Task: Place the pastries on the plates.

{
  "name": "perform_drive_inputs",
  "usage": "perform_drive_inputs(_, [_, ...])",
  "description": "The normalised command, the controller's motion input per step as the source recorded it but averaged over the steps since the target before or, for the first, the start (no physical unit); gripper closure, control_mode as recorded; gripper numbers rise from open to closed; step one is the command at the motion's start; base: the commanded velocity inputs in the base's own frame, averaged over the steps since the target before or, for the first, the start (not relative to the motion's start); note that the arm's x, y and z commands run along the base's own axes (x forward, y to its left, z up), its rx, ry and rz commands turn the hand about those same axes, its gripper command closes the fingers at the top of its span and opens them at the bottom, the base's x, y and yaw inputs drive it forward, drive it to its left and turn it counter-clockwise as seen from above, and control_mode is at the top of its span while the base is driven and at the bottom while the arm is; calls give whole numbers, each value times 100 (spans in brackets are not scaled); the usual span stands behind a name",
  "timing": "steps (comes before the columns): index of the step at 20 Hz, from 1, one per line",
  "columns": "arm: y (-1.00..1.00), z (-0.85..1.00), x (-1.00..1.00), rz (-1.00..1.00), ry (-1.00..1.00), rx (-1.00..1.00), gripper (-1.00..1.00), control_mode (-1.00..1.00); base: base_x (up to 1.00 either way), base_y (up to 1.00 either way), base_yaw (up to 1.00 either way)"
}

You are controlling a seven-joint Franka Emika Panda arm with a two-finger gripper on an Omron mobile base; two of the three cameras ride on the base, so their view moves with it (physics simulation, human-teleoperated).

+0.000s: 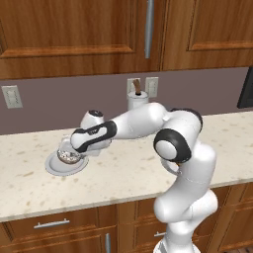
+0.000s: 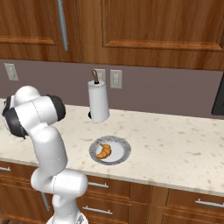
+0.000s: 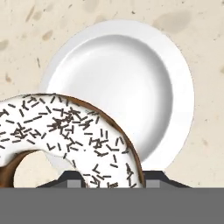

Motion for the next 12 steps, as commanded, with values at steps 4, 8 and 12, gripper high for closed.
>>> perform_drive_inputs(4, [16, -17, 17, 0, 3, 0, -100, -100, 0, 0, 0])
perform_drive_inputs(8, [0, -25, 8, 0, 0, 0, -100, -100, 0, 0, 0])
perform_drive_inputs(12, [0, -4, 2, 0, -1, 0, -100, -100, 0, 0, 0])
